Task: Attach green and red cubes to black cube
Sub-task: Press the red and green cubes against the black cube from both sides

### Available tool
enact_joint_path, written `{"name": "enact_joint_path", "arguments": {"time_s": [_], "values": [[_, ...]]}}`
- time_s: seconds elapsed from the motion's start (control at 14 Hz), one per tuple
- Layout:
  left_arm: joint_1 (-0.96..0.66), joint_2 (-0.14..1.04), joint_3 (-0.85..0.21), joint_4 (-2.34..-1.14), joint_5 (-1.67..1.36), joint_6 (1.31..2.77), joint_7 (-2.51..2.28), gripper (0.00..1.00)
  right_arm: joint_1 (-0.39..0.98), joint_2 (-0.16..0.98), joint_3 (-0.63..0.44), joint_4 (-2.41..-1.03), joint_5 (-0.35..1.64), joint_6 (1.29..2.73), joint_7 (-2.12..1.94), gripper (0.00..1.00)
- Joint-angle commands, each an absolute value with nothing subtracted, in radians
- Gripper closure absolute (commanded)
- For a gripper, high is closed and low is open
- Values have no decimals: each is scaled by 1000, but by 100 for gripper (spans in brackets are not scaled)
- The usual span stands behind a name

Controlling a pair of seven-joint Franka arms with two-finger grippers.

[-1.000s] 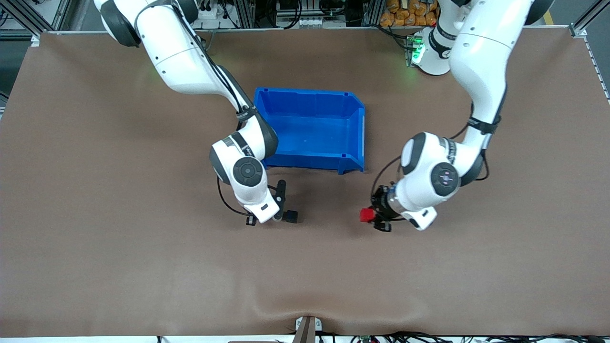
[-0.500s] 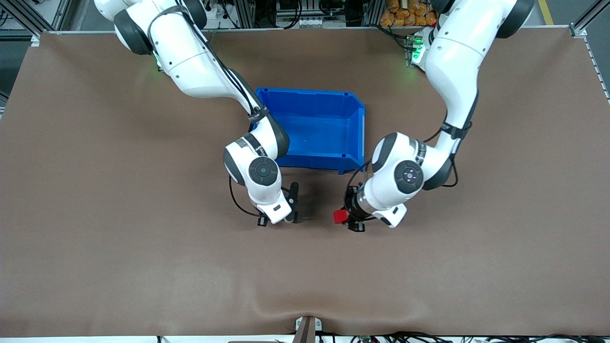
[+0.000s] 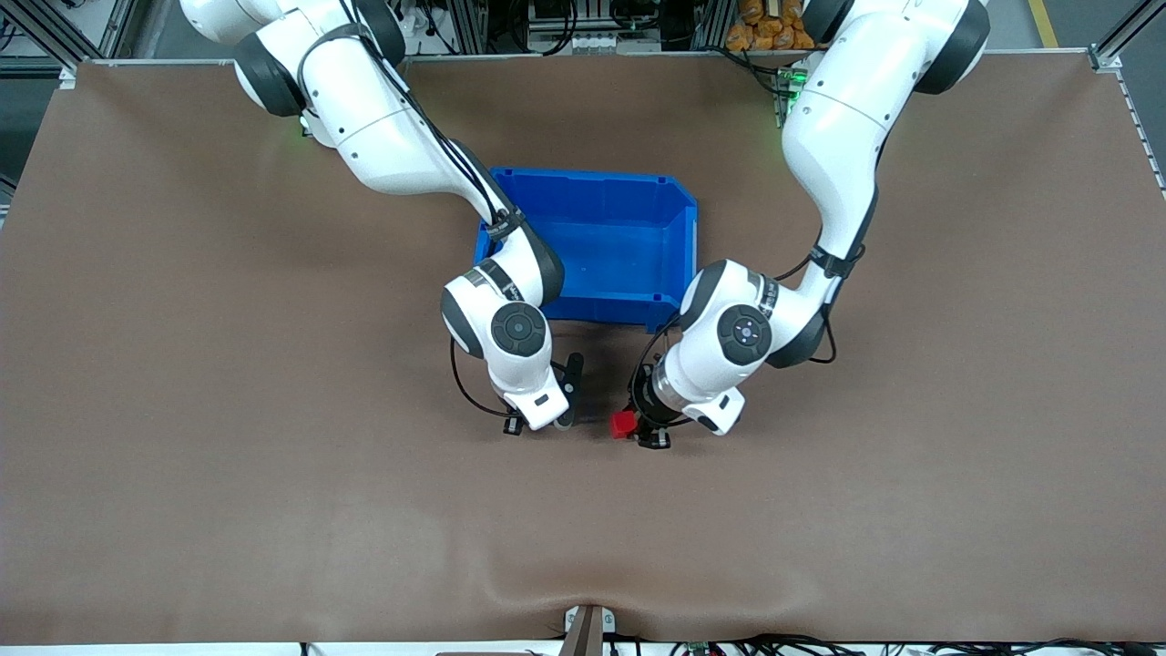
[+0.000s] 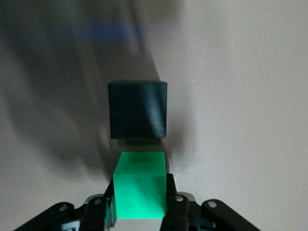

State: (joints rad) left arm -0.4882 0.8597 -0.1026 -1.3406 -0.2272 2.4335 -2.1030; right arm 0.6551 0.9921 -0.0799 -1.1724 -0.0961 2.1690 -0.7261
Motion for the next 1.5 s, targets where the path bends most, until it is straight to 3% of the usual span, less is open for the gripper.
{"name": "enact_joint_path", "arguments": {"time_s": [0.0, 0.64, 0.71, 0.79, 1.43], "values": [[-515, 885, -94, -1312, -245, 2445, -2120, 100, 667, 1034, -84, -1112, -107, 2160, -695, 100], [-540, 902, -91, -1310, -245, 2454, -2126, 100, 689, 1045, -83, -1114, -107, 2168, -667, 100], [-541, 903, -91, -1312, -245, 2459, -2140, 100, 689, 1045, -84, -1115, -107, 2169, -669, 55], [-541, 905, -91, -1312, -245, 2464, -2154, 100, 689, 1046, -84, -1118, -109, 2171, -678, 1], [-551, 911, -92, -1316, -242, 2465, -2181, 100, 663, 916, -86, -1239, -109, 2146, -715, 0]]}}
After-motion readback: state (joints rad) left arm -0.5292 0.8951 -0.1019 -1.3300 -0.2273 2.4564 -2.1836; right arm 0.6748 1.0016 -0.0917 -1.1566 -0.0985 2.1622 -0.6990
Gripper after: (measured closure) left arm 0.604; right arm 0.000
